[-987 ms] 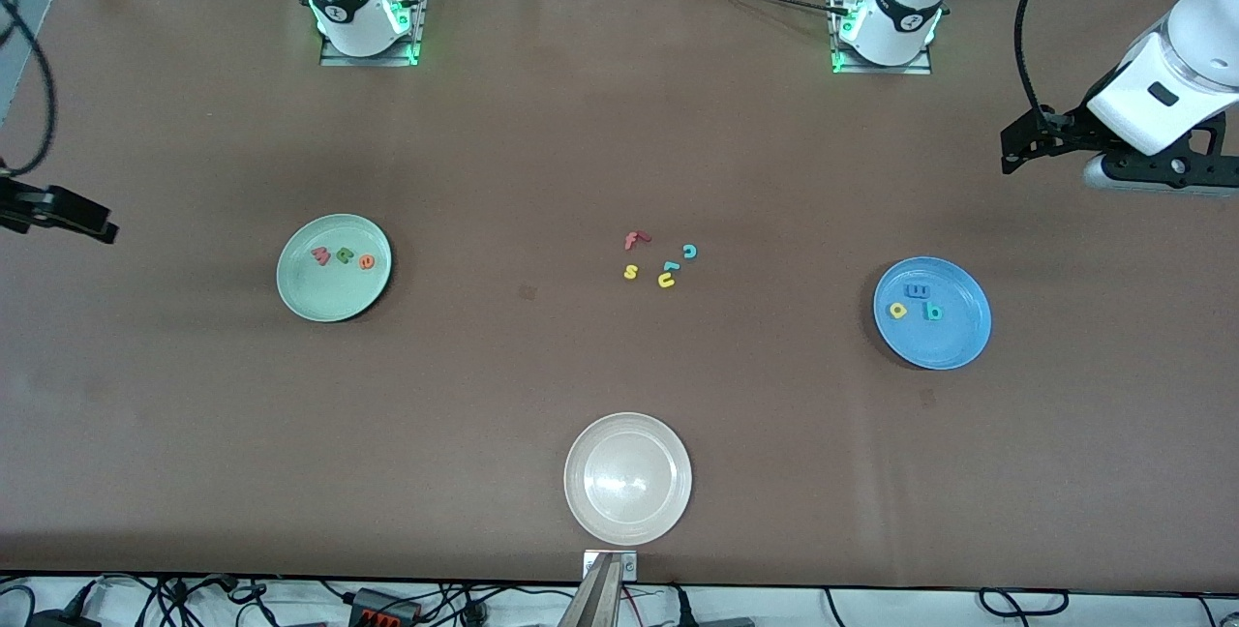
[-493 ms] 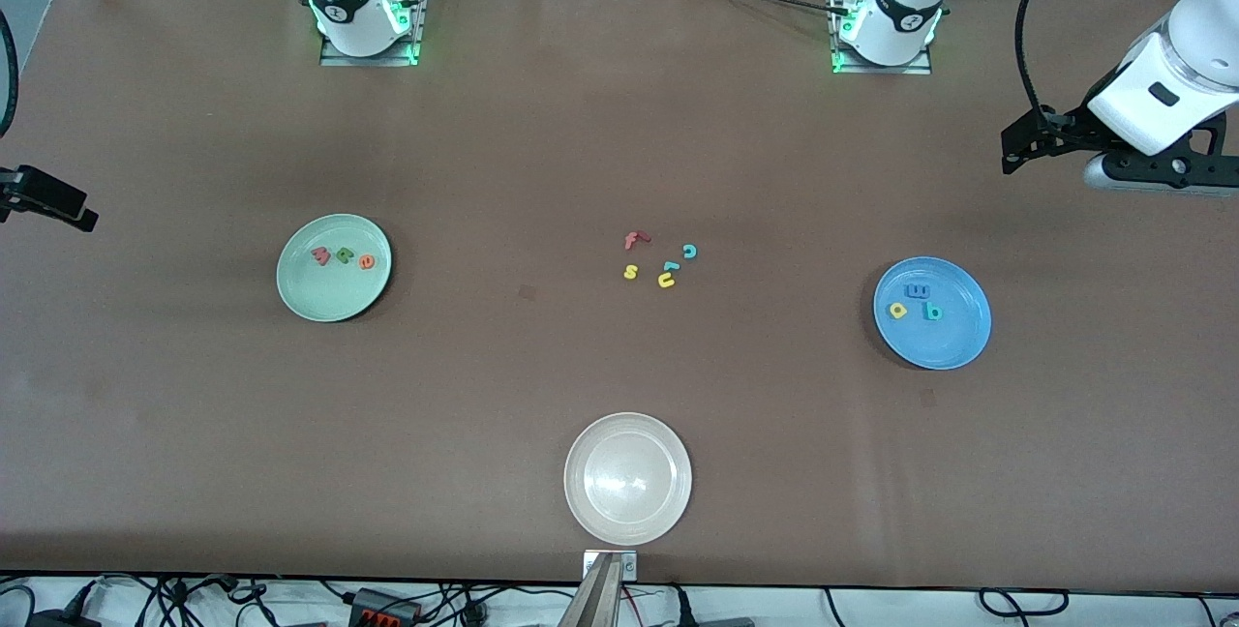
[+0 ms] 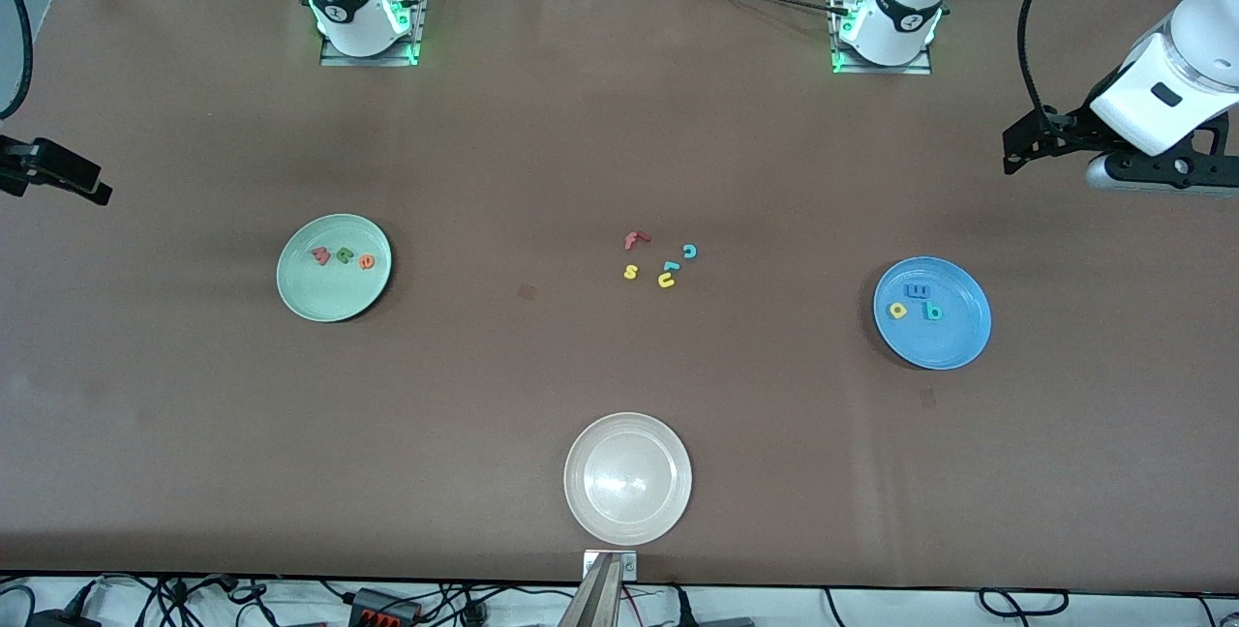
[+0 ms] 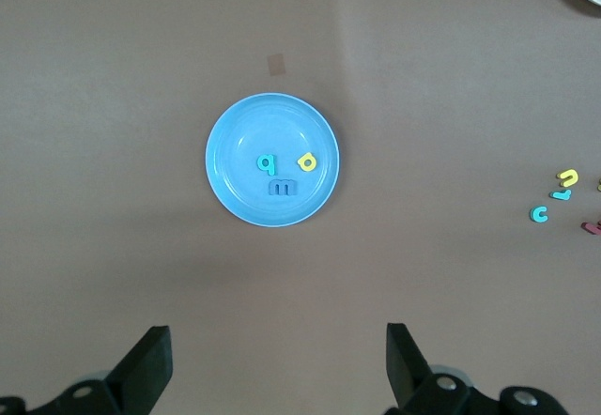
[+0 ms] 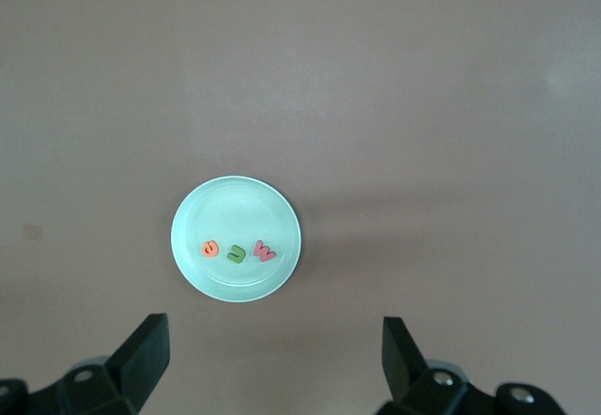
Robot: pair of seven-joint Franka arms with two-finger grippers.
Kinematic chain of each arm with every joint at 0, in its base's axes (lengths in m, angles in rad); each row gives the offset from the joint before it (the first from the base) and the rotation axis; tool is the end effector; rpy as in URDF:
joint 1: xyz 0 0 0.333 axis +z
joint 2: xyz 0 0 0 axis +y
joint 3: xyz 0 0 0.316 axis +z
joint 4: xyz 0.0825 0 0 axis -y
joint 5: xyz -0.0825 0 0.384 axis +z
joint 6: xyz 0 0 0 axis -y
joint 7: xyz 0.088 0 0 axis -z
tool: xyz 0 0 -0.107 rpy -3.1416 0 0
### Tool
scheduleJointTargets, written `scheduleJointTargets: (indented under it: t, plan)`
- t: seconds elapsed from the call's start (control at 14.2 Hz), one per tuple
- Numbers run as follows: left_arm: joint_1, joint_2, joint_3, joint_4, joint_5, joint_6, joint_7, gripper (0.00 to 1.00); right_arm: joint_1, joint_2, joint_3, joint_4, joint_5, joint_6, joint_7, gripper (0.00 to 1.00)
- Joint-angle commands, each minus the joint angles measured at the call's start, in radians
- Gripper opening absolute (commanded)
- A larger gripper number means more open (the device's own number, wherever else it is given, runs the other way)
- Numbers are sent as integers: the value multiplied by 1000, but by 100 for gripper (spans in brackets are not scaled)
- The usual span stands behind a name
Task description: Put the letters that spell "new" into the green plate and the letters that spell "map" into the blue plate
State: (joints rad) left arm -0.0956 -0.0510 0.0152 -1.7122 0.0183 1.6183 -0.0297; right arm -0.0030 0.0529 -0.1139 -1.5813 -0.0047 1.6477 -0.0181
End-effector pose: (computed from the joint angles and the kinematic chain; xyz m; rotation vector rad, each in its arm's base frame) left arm 0.5379 -0.0413 0.5896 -3.1200 0.0811 0.0654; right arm 0.5731 -0.0661 0.5966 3.1261 -0.1537 0.0205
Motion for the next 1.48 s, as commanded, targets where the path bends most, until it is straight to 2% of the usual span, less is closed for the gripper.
scheduleJointTargets:
  t: [0.0, 1.41]
  plan:
    - [5, -13, 3, -9, -17, 6, -1, 100, -14, -54, 19, -74, -17, 37, 0, 100]
    - [5, -13, 6, -9, -18, 6, -1, 100, -19, -44, 20, -72, -38, 50, 0, 100]
